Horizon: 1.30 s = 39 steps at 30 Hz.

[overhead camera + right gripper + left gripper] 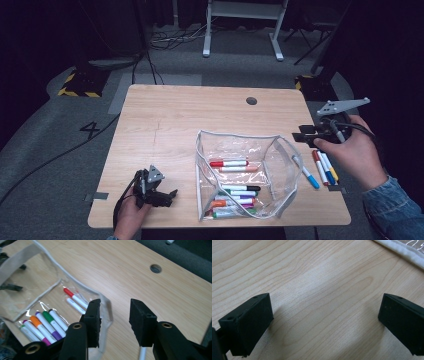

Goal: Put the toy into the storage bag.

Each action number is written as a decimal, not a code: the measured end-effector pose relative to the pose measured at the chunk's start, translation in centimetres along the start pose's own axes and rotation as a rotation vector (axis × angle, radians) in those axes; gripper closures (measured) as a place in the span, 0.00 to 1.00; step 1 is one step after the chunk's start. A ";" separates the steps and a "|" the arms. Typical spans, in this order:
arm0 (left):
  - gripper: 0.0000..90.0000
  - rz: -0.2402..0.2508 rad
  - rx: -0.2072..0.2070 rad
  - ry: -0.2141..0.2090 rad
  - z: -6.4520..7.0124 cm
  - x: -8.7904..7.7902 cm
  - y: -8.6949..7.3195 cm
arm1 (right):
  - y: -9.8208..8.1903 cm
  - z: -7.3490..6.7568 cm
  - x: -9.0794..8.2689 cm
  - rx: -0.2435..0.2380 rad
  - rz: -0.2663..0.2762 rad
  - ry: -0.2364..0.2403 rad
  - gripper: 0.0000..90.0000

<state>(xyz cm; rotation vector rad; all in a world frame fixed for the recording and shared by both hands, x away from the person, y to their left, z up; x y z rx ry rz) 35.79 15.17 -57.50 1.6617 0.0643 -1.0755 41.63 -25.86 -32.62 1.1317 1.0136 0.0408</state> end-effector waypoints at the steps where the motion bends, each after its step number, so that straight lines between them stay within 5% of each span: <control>1: 0.00 0.000 0.000 0.000 0.0 0.0 0.0 | -0.8 1.2 0.0 0.035 -0.003 -0.024 0.68; 12: 0.00 -0.003 -0.012 -0.008 0.1 0.0 0.0 | -7.3 5.5 3.6 0.182 -0.119 -0.068 0.66; 25: 0.00 -0.002 -0.011 -0.007 0.1 0.0 0.0 | -17.2 7.7 8.4 0.311 -0.285 -0.076 0.67; 39: 0.00 -0.003 -0.012 -0.008 0.1 0.0 0.0 | -20.6 7.6 10.4 0.336 -0.369 -0.074 0.84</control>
Point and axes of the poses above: each handheld gripper's, and its own axes: x roughly forward along the jaws, y roughly out of its top, z roughly to its right, the point moved 8 cm from there along x, roughly forward along the jaws, and after that the axes turned 6 degrees about z, right-handed, at the moved point
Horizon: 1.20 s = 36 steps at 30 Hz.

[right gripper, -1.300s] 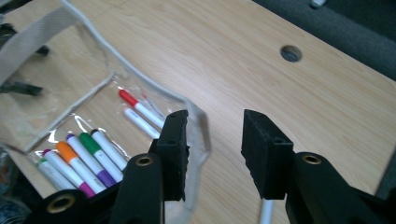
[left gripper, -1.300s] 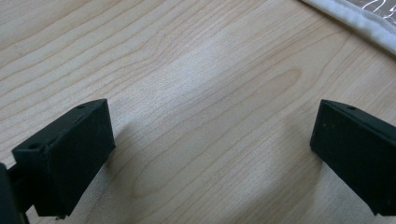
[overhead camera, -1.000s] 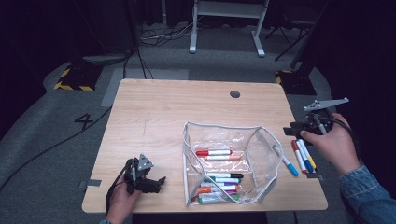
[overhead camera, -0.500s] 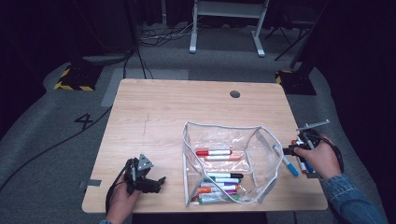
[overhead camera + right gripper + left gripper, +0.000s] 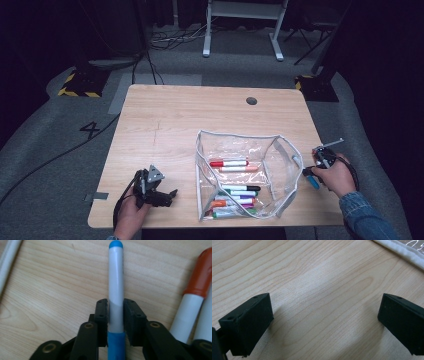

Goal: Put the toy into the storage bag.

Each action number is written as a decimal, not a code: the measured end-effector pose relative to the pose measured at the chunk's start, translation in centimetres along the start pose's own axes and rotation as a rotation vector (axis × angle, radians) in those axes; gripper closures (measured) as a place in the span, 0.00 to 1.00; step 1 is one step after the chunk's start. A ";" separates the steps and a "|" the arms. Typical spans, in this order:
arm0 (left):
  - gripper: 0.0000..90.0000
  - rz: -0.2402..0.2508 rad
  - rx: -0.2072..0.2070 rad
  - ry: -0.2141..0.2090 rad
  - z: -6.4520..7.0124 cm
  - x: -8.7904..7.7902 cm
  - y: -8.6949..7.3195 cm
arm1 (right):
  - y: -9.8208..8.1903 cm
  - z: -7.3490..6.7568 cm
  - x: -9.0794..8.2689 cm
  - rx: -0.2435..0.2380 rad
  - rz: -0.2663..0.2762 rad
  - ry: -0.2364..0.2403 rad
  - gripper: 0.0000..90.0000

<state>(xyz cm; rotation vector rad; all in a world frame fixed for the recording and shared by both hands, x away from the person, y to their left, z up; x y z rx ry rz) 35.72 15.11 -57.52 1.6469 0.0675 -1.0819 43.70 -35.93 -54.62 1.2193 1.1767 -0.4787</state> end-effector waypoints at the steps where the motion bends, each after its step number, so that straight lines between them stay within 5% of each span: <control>1: 0.00 0.001 0.002 0.001 0.0 0.0 0.0 | 0.1 0.0 0.0 0.009 0.004 -0.001 0.85; 6: 0.00 0.000 0.000 0.000 0.0 0.0 0.0 | 0.6 -0.3 -0.6 0.015 0.017 -0.010 0.86; 18: 0.00 0.000 0.000 0.000 0.0 0.0 0.0 | 4.5 -2.1 -8.1 -0.059 0.137 0.002 0.86; 29: 0.00 0.000 0.000 0.000 0.0 0.0 0.0 | 7.8 -6.5 -14.7 -0.192 0.218 0.017 0.86; 36: 0.00 0.000 0.002 0.003 0.0 0.0 0.0 | 9.7 -10.7 -17.3 -0.317 0.247 0.062 0.86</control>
Point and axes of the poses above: each handheld gripper's, and its own axes: x roughly forward along the jaws, y roughly out of its top, z roughly to its right, the point moved 8 cm from there along x, roughly forward along the jaws, and after that the axes turned 6 degrees about z, right-handed, at the moved point
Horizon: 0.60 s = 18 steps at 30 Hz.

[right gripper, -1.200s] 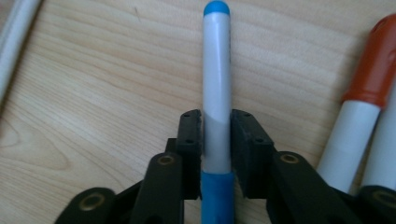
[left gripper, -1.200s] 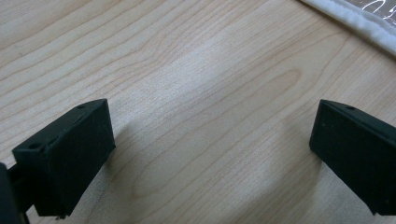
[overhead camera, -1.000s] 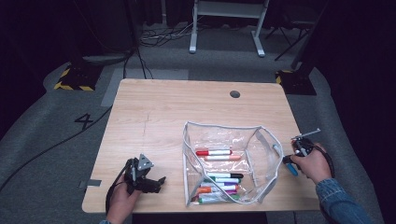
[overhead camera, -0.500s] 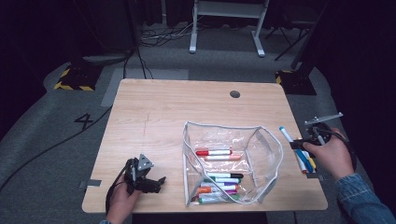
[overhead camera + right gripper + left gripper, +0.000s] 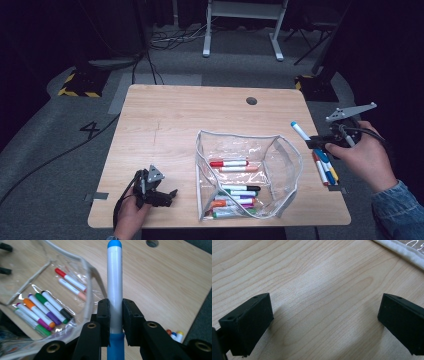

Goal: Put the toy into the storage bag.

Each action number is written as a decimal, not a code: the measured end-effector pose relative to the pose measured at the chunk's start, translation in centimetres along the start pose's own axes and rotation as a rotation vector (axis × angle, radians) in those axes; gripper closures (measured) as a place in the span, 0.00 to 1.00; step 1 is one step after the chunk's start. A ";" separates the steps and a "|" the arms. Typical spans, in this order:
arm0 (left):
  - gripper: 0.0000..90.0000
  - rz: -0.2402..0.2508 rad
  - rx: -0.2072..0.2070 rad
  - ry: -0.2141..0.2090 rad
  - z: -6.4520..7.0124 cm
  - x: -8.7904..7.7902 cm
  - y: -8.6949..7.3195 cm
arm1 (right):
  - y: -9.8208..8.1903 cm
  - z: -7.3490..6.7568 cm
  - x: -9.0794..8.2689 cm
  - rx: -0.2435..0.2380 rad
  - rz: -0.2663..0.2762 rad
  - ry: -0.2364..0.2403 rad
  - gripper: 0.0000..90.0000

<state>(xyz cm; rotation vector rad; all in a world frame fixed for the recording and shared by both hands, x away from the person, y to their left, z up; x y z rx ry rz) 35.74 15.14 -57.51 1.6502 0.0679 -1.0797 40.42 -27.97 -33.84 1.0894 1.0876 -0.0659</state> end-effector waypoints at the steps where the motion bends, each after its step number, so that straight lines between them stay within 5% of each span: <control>1: 0.00 -0.001 -0.002 -0.003 0.0 0.0 0.0 | 0.3 -0.4 -0.1 -0.016 0.001 0.006 0.86; 5: 0.00 0.002 0.001 0.003 0.0 0.0 0.0 | 2.1 -3.7 -0.3 -0.098 0.015 0.051 0.86; 18: 0.00 0.002 0.009 0.006 -0.1 0.0 0.0 | 3.9 -10.0 1.0 -0.242 -0.011 0.174 0.86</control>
Point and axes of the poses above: each handheld gripper's, and its own axes: x roughly forward along the jaws, y roughly out of its top, z roughly to its right, the point moved 8 cm from there along x, roughly forward along the jaws, and after that the axes turned 6 degrees about z, right-handed, at the moved point
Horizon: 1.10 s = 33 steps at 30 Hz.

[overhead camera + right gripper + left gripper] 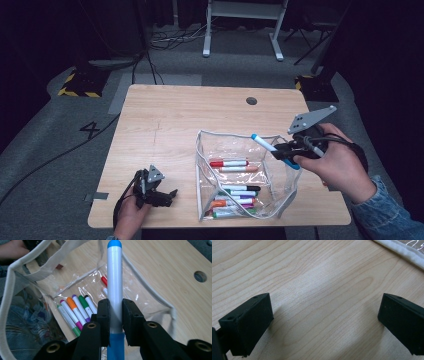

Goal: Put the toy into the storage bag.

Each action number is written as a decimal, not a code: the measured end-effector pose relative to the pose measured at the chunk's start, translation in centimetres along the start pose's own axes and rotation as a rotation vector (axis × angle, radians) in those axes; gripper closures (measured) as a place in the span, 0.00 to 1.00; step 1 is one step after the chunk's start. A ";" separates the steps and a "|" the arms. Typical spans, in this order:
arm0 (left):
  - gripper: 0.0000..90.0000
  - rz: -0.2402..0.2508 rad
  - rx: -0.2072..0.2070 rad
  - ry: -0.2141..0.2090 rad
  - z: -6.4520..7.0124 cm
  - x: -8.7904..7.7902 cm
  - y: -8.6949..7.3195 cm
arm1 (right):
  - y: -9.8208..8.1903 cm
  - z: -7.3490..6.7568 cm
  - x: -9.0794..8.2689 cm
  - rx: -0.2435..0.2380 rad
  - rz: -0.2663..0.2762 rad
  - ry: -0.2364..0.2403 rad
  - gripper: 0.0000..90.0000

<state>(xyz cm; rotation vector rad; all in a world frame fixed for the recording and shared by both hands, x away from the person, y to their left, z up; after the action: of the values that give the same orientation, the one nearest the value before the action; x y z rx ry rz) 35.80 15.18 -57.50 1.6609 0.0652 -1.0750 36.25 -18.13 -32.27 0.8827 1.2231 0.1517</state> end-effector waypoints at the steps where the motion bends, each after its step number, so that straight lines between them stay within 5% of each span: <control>1: 0.00 -0.001 -0.001 0.000 0.0 0.0 0.0 | 0.1 -0.3 0.3 -0.009 -0.005 0.010 0.86; 13: 0.00 0.000 0.000 0.000 0.0 0.0 0.0 | 0.7 -4.3 4.1 -0.128 -0.080 0.172 0.86; 33: 0.00 -0.001 -0.002 -0.001 0.0 0.0 0.0 | -2.0 -7.3 10.5 -0.200 -0.331 0.298 0.86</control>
<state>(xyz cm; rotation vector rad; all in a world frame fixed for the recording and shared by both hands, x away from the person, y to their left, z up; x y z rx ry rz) 35.78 15.18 -57.50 1.6592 0.0666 -1.0761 33.21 -10.04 -41.93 0.4857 1.5848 0.1390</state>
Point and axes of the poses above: each handheld gripper's, and its own axes: x roughly forward along the jaws, y roughly out of its top, z roughly to its right, the point moved 8 cm from there along x, roughly forward along the jaws, and after that the axes turned 6 degrees about z, right-handed, at the moved point
